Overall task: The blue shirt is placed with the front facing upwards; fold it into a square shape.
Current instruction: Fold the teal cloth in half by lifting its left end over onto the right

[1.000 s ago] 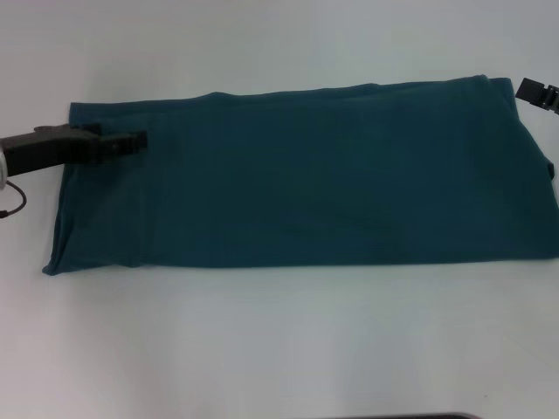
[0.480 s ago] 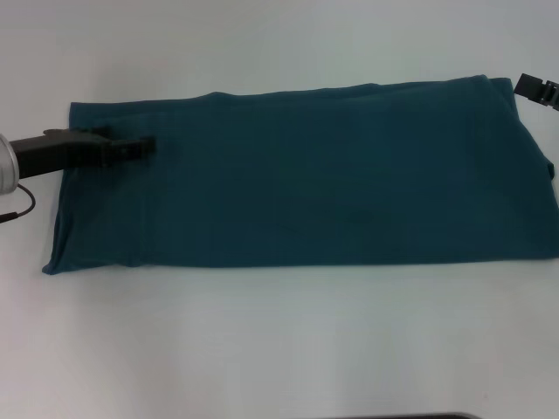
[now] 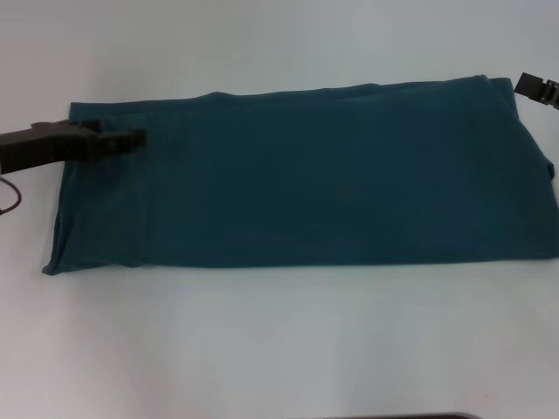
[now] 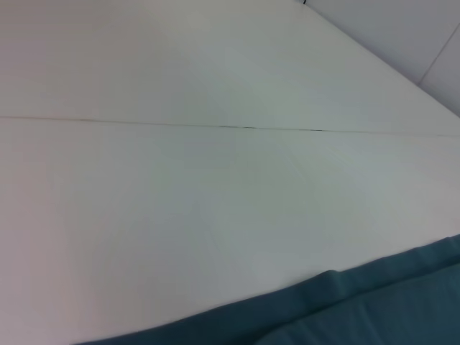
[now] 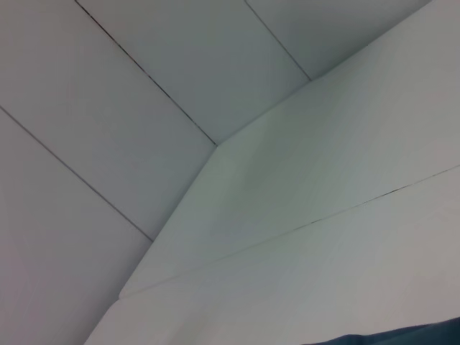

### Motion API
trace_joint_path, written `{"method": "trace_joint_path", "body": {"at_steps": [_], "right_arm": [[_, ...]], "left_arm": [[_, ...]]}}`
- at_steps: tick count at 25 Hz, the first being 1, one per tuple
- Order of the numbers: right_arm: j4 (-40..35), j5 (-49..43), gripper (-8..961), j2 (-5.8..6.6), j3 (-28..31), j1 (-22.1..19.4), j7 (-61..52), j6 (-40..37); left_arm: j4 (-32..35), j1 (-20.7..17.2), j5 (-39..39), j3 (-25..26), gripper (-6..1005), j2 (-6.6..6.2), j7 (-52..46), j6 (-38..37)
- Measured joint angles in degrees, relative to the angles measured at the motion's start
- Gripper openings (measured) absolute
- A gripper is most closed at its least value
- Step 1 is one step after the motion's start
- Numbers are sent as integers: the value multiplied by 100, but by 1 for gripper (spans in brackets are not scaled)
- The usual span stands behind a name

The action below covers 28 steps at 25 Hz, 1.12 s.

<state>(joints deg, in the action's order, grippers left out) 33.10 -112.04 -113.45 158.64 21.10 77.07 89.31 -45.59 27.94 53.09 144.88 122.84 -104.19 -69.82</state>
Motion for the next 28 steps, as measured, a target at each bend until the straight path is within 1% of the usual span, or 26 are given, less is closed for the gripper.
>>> {"method": "trace_joint_path", "body": {"at_steps": [10,17,21,28], "right_arm": [[-3,-10,763,0,4,-19,-13,-10],[4,-12,762,0,0,14,-19,-18],[4,-10,761,0,0,17,-21,-19],[-5,-13,764,0,0,17,-20,-25]], "left_arm": [[-156,-234,-51,-3,937,-24,-68,-264],[-116,-221,-62,-44,936,-23,-33,-194],[-98,-185,-70,-64,935,0,-22,-85],[-90,-167,-139,-280,933,8,-49,19]]}}
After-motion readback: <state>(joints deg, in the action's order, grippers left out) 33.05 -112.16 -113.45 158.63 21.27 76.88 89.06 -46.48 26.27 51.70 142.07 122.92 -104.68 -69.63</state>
